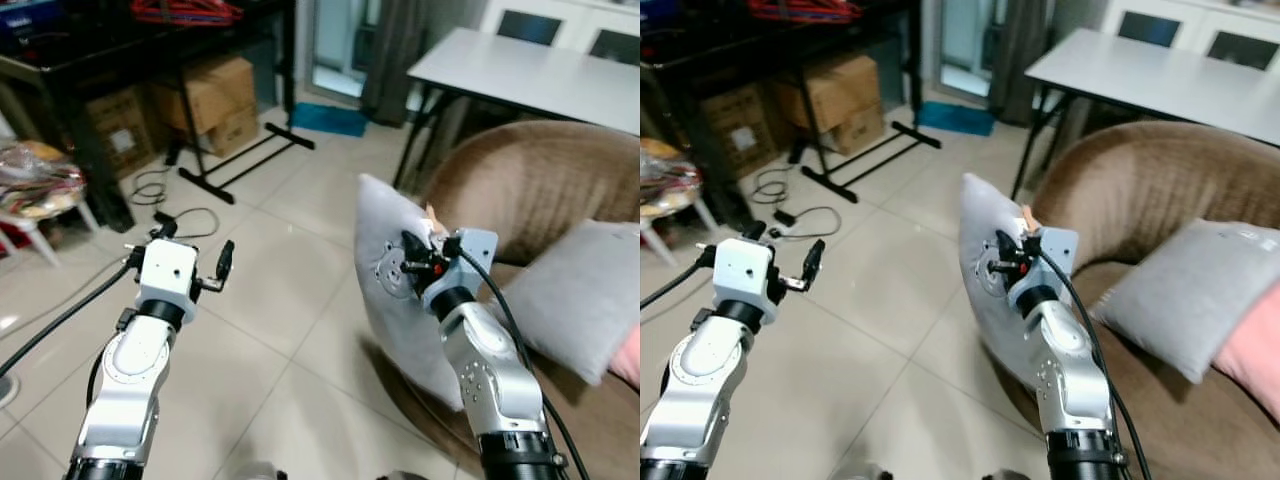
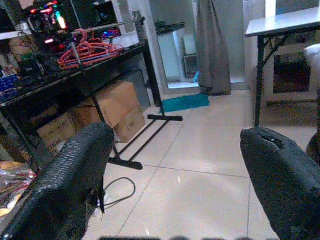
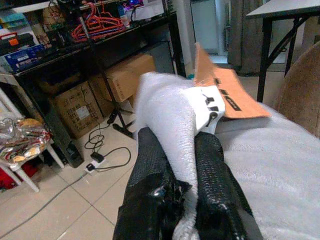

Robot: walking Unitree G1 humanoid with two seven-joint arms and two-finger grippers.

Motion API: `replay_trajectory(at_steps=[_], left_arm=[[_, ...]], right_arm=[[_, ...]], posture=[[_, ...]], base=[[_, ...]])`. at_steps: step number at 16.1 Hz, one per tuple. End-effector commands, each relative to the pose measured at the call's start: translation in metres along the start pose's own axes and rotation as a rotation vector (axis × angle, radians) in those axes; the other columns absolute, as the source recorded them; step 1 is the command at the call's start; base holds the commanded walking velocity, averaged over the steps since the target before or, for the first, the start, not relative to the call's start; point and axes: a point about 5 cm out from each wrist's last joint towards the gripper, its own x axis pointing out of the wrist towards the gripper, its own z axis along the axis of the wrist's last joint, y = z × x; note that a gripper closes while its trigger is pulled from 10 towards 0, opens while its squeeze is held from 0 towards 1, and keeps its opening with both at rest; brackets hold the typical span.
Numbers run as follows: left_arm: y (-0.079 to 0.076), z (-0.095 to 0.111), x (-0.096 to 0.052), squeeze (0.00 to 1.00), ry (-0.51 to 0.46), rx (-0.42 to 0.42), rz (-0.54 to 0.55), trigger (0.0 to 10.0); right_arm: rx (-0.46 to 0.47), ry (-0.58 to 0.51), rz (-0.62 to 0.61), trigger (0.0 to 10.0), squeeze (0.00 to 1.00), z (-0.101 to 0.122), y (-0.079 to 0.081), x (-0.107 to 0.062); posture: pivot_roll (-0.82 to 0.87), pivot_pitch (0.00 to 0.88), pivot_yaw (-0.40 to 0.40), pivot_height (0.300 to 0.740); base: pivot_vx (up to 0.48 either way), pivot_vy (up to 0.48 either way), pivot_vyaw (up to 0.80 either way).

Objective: Move the pillow to the sofa from floor

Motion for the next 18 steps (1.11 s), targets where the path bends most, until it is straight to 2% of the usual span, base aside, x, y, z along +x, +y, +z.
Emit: replay_trajectory(at_steps=[1, 3, 7, 10, 13, 18], left_arm=[[-0.0067, 0.0066, 0.0037, 0.0, -0.029, -0.011, -0.025, 10.0], [-0.0068, 0.0066, 0.0038, 0.0, -0.029, -0.011, -0.027, 10.0], [-0.0055, 0.0048, 0.0042, 0.0, -0.01, 0.001, -0.017, 10.0], [-0.0045, 0.0048, 0.0046, 0.0, -0.008, 0.012, -0.016, 10.0], [-0.0045, 0.0053, 0.0044, 0.0, -0.01, 0.016, -0.017, 10.0], [-0.0052, 0.0049, 0.003, 0.0, -0.009, 0.017, -0.016, 10.0]], right_arm=[[-0.015, -0.079, -0.005, 10.0, 0.0, 0.017, -0.0057, 0.0003], [-0.016, -0.08, -0.006, 10.0, 0.0, 0.0173, -0.0059, 0.0005], [-0.052, -0.055, -0.049, 10.0, 0.0, 0.0132, -0.0116, 0.0006], [-0.001, -0.063, -0.034, 10.0, 0.0, 0.0162, -0.0138, -0.0013], [-0.011, -0.069, -0.031, 10.0, 0.0, 0.0182, -0.0124, -0.0008], [-0.011, -0.068, -0.023, 10.0, 0.0, 0.0192, -0.0113, -0.0012]], posture=[[0.05, 0.0, 0.004, 0.707], [0.05, 0.0, 0.004, 0.707], [0.05, 0.0, 0.01, 0.707], [0.05, 0.0, 0.014, 0.712], [0.05, 0.0, 0.013, 0.74], [0.05, 0.0, 0.01, 0.74]], base=[[0.274, 0.0, 0.0], [0.272, 0.0, 0.0], [0.0, 0.0, 0.0], [0.0, 0.0, 0.0], [0.0, 0.0, 0.0], [0.0, 0.0, 0.0]])
